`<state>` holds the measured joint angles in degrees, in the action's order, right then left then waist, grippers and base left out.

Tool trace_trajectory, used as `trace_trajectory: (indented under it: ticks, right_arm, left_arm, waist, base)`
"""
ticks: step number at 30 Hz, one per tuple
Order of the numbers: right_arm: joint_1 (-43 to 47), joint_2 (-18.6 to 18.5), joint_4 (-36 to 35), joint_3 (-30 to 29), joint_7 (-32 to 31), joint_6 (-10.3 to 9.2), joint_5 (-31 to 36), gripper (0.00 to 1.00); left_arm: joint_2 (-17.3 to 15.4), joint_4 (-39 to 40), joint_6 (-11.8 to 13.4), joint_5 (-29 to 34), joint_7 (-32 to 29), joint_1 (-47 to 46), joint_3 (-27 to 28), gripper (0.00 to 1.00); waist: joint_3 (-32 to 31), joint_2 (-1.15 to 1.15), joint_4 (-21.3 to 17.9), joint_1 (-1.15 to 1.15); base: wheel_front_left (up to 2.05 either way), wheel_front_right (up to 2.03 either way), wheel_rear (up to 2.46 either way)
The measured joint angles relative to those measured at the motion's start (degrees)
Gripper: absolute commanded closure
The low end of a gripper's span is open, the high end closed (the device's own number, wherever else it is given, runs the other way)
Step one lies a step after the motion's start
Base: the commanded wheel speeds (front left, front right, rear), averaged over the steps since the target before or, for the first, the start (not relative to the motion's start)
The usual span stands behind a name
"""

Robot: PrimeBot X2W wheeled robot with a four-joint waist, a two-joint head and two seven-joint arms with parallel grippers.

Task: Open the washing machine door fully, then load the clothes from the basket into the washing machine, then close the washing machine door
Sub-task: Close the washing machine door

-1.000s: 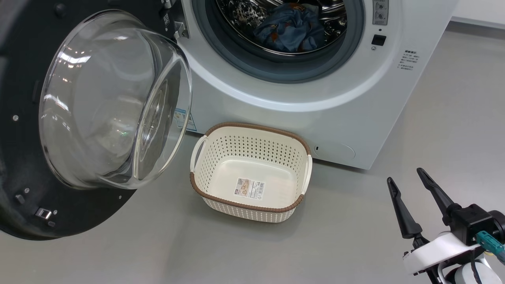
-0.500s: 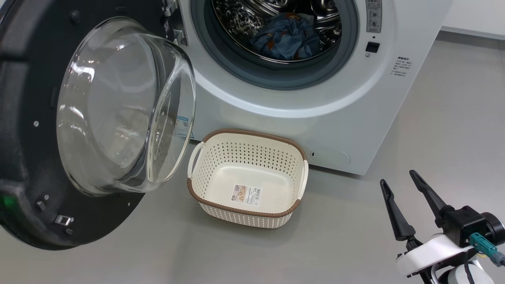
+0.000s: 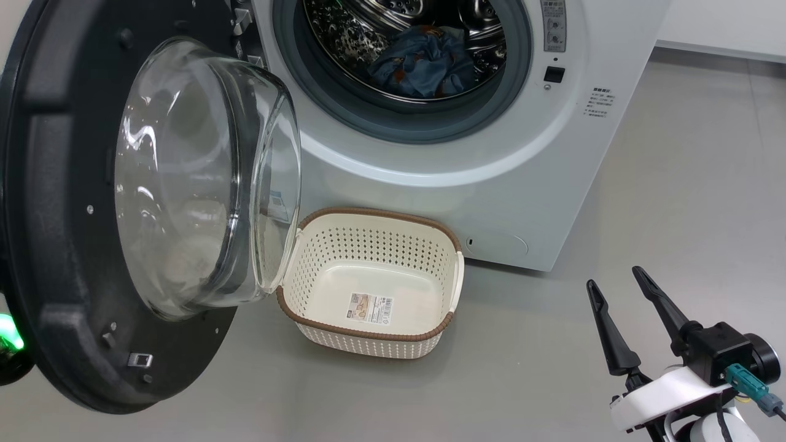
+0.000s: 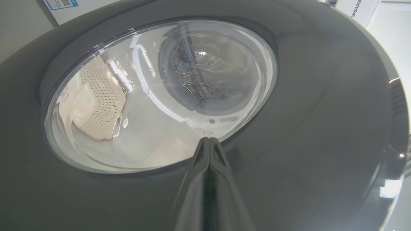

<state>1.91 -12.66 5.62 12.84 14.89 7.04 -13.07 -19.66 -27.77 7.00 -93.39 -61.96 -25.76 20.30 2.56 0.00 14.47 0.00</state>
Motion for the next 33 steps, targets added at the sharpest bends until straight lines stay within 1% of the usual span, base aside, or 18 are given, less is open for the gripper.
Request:
trace_trajectory:
  ticks: [7,13,16,21,26,33]
  right_arm:
    - [-0.01,1.01,0.00,0.59,0.00,0.00,0.00,0.00]
    - [-0.02,1.25,0.01,0.63,0.00,0.00,0.00,0.00]
    - [-0.04,1.47,0.01,0.66,0.00,0.00,0.00,0.00]
    - [-0.22,1.86,0.01,0.87,0.00,0.00,0.00,0.00]
    - [-0.29,1.97,0.03,1.02,0.00,0.00,0.00,0.00]
    - [-0.60,2.07,0.02,1.15,0.00,0.00,0.00,0.00]
  left_arm:
    - [2.83,5.17,0.07,-1.45,-1.52,0.21,-1.88,1.00]
    - [5.23,8.34,0.09,-1.44,-1.23,0.26,-3.28,1.00]
    - [6.98,9.56,0.09,-1.30,-0.65,0.24,-4.68,1.00]
    - [9.70,11.11,0.10,-0.55,1.46,0.00,-6.43,1.00]
    - [11.31,11.60,0.10,2.21,4.32,-0.68,-7.39,1.00]
    - [13.27,11.62,0.42,3.64,8.83,-1.70,-7.55,1.00]
  waist:
    - [-0.19,0.00,-1.68,0.00]
    - [-0.34,0.00,-3.60,0.00]
    - [-0.37,0.00,-4.68,0.00]
    - [-0.38,0.00,-6.61,0.00]
    - [-0.39,0.00,-8.73,0.00]
    - [-0.28,0.00,-11.77,0.00]
  base:
    - [0.00,0.00,0.00]
    - [0.00,0.00,0.00]
    - [0.00,0.00,0.00]
    - [0.00,0.00,0.00]
    - [0.00,0.00,0.00]
    - [0.00,0.00,0.00]
